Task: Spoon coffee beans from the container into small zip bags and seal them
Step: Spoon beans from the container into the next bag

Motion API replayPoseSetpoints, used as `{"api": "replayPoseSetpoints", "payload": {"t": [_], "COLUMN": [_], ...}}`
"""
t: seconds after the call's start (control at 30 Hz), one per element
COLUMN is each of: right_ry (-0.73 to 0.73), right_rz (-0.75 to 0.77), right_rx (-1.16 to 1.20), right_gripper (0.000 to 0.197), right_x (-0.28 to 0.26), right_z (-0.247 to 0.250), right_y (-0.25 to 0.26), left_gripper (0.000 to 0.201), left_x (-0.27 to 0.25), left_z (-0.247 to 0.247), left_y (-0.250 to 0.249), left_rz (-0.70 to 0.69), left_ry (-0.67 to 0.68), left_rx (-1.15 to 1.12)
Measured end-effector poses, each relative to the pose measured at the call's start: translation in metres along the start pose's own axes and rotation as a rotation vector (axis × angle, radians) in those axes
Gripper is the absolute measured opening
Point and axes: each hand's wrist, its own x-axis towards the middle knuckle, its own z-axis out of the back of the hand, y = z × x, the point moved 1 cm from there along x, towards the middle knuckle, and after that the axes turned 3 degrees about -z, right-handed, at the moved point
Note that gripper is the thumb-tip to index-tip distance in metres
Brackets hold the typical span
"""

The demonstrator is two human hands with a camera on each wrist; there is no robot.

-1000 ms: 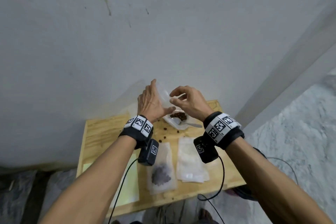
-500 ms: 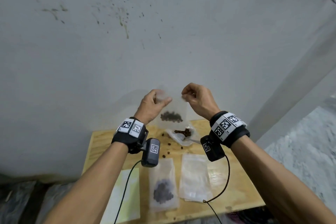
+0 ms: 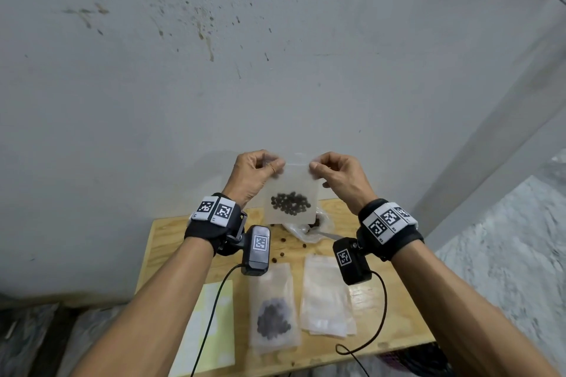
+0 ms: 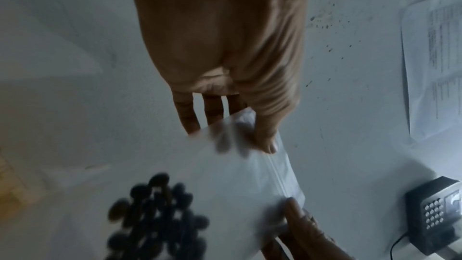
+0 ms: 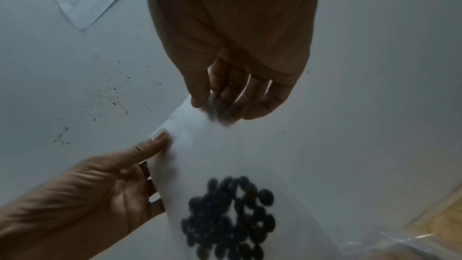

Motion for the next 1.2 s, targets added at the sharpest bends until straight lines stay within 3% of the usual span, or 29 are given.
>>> {"api": "replayPoseSetpoints", "payload": {"t": [0.23,0.53,0.77,0.93,1.2], "right_ry": [-0.017,0.106,0.037,0.119,0.020], "right_rz": [0.036,0.034,0.041,-0.014,-0.001], "right_rx": [-0.047,0.015,-0.025,0.017,0.082], "right_gripper": [0.011,0.009,0.012,0.014,0.006], "right_x": [-0.001,-0.006,-0.007,-0.012,-0.015], "right_z": [-0.002,-0.006,-0.008,-0.008,-0.011], "right_y": [-0.004,-0.002,-0.002,-0.001,0.003], "left_gripper": [0.020,0.017,0.015,0.009,0.013], "left_x": [-0.002,-0.009,-0.014,-0.016,-0.025], "left_z": [-0.003,0.002,0.001,0.008,0.011], "left_y": [-0.010,-0.012,-0.013,-0.013,-0.016], "left_rz": [0.022,0.013,0.007,-0.002,-0.018], "left_ry": [0.172,0.175,0.148,0.159,0.127], "left_rx": [0.137,0.241,0.197,0.276,0.185]}}
